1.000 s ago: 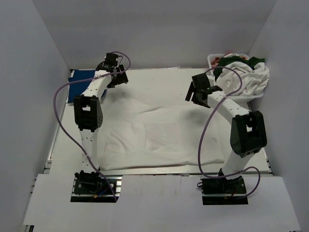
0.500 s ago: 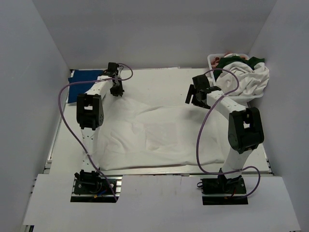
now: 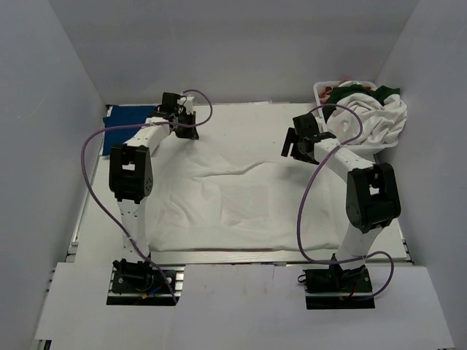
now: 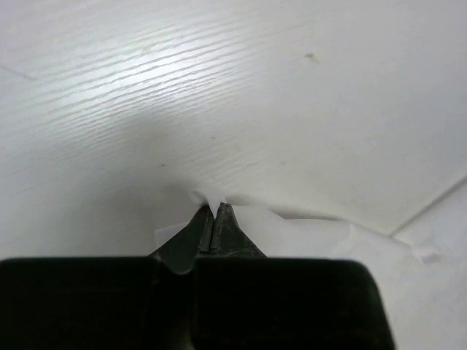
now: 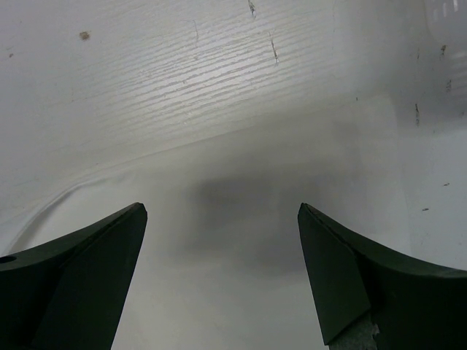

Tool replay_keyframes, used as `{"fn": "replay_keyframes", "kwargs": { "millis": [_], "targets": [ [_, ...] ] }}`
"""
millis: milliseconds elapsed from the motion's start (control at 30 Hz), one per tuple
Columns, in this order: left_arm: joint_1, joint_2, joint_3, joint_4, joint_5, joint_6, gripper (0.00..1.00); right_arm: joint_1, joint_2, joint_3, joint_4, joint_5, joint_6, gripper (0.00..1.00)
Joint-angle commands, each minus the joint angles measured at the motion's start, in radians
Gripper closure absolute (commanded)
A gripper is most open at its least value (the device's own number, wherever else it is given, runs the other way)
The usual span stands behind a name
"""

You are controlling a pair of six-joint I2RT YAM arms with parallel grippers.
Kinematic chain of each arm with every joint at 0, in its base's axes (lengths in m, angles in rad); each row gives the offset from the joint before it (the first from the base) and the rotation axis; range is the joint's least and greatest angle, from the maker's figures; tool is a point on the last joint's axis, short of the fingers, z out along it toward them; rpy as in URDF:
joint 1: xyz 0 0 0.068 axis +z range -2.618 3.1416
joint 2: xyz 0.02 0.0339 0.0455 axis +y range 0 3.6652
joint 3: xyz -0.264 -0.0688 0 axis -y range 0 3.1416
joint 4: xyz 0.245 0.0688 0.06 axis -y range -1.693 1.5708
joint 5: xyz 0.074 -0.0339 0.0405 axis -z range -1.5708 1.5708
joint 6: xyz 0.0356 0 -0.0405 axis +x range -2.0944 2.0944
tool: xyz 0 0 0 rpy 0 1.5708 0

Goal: Fold and stack the t-shirts

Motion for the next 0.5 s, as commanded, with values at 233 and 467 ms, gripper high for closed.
{"fn": "replay_keyframes", "kwargs": {
  "millis": [233, 467],
  "targets": [
    [-0.014, -0.413, -0.342, 0.285, 0.370, 0.172, 1.00, -0.001, -0.087, -0.055, 0.050, 0.000, -0.034, 0.10],
    [-0.150, -0.603, -0.656, 0.302, 0.404, 0.111, 1.00, 0.000, -0.107, -0.086, 0.057, -0.023, -0.026, 0.10]
  ]
}}
